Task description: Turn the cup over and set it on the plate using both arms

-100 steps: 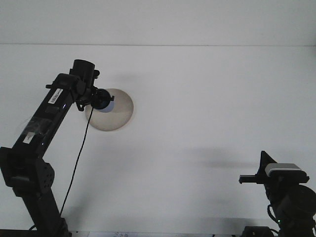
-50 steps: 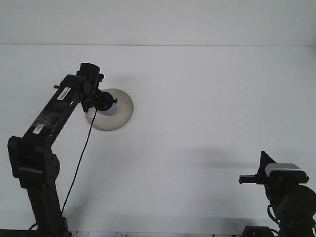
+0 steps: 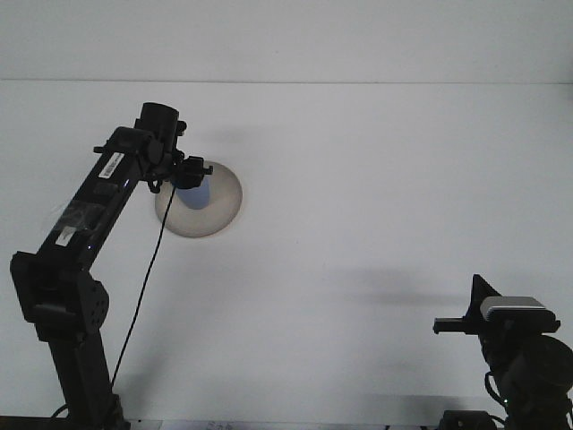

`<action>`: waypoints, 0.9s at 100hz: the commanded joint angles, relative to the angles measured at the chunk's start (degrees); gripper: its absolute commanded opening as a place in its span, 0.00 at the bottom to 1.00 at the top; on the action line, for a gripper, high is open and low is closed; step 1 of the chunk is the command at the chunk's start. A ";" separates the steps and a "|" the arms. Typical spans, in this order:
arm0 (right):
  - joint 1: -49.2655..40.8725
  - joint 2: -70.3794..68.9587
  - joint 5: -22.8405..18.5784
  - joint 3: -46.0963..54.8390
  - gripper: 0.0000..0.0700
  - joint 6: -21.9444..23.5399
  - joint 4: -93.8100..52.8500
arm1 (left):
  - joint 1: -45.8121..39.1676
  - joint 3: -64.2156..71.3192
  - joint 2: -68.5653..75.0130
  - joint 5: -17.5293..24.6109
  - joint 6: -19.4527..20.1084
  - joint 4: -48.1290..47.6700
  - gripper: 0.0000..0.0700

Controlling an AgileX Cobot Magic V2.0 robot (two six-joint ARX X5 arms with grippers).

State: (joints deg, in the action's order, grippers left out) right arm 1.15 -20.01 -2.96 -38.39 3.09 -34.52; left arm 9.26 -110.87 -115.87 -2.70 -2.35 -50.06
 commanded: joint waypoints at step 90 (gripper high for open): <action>-0.07 -0.37 0.02 -0.22 0.00 0.55 0.17 | 6.05 26.08 52.09 -1.18 -8.74 12.98 0.54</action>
State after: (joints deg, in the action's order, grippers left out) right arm 1.15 -20.01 -2.94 -38.39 3.09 -34.87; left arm 15.14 -91.57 -68.10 -2.24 -8.56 -39.70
